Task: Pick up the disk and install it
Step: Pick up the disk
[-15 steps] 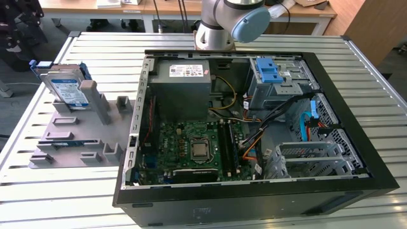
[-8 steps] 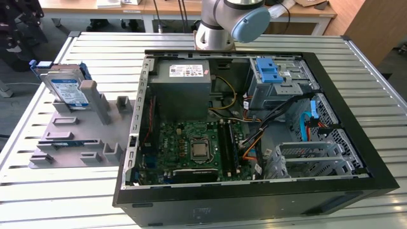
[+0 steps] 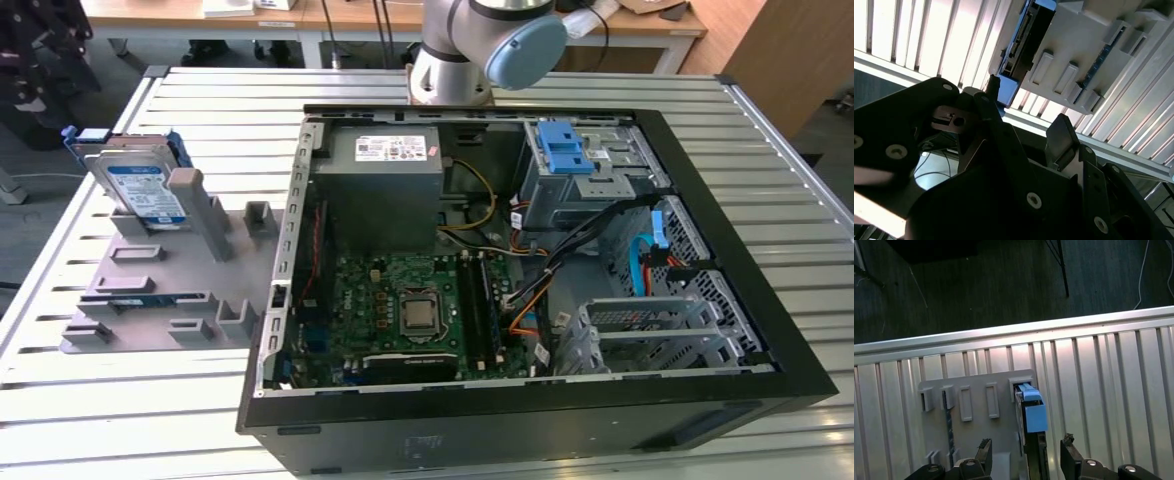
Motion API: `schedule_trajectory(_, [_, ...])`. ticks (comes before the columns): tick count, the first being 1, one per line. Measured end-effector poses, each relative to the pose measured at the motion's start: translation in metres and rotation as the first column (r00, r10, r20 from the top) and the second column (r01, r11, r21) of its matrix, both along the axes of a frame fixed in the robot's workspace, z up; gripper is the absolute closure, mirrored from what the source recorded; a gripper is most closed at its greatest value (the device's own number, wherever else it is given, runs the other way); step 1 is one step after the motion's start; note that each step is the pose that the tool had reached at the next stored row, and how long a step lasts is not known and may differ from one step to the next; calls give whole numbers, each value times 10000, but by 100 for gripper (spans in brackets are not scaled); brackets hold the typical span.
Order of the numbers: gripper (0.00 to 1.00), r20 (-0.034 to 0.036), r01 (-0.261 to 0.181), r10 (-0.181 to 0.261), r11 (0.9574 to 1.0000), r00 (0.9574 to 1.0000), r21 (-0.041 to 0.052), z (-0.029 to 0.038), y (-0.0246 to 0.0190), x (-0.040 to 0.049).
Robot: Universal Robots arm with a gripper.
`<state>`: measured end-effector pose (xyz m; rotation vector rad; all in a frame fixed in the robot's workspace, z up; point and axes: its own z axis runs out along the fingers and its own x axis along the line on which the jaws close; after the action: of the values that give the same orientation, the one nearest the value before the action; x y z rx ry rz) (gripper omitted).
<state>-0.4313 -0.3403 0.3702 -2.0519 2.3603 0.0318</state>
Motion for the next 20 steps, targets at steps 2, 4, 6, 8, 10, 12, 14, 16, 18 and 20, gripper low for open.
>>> schedule_trajectory(2, [35,1,1,-1,10000,10000,0,-16,4,-2])
schedule_trajectory(4, [35,1,-3,3,10000,10000,1,-34,5,-7])
schedule_trajectory(6, [35,1,-28,28,10000,10000,0,-51,5,-13])
schedule_trajectory(8, [35,0,-45,45,10000,10000,0,-67,5,-16])
schedule_trajectory(10, [35,0,-44,44,10000,10000,0,-80,13,-17])
schedule_trajectory(12, [35,1,-45,45,10000,10000,1,-95,23,-18])
schedule_trajectory(14, [35,0,-46,46,10000,10000,0,-112,32,-19])
schedule_trajectory(16, [35,2,-46,46,10000,10000,1,-135,37,-23])
schedule_trajectory(18, [35,1,-47,47,10000,10000,0,-159,40,-28])
schedule_trajectory(20, [35,1,-47,47,10000,10000,0,-181,41,-35])
